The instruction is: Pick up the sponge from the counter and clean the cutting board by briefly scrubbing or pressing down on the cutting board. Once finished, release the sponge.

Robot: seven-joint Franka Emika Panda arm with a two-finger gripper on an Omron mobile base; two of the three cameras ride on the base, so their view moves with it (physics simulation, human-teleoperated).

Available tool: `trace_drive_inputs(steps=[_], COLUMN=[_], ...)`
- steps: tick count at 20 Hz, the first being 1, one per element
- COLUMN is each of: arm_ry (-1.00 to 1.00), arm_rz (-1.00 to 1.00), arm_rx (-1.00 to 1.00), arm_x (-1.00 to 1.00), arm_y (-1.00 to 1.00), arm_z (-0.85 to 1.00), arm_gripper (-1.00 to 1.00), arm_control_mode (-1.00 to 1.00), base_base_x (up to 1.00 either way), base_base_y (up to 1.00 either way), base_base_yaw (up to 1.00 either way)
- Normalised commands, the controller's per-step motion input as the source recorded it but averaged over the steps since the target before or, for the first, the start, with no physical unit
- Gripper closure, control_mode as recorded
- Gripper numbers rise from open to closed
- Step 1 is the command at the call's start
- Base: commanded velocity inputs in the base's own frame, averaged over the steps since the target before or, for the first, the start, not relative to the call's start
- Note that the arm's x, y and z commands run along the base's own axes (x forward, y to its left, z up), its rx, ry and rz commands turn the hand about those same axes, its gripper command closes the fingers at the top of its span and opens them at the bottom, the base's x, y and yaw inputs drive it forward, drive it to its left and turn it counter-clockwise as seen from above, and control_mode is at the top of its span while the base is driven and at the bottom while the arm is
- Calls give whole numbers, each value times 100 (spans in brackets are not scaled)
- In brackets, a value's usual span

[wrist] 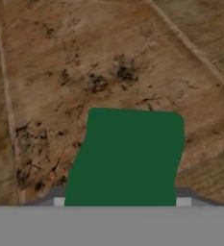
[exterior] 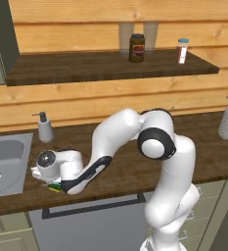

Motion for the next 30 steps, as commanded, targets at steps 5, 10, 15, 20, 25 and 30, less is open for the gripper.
trace_drive_inputs(steps=[5,10,15,20,25,30], arm_ry=[26,17,0,-5,-6,-2], arm_rz=[0,0,0,0,0,1], arm_rx=[0,0,0,1,4,7], arm_x=[46,50,30,21,33,50], arm_y=[-5,0,-1,-9,-19,-35], arm_z=[-1,0,-1,-24,-29,-17], arm_gripper=[100,100,100,100,100,100], arm_control_mode=[-100,-100,-100,-100,-100,-100], base_base_x=[0,0,0,0,0,0], base_base_y=[0,0,0,0,0,0], base_base_yaw=[0,0,0,0,0,0])
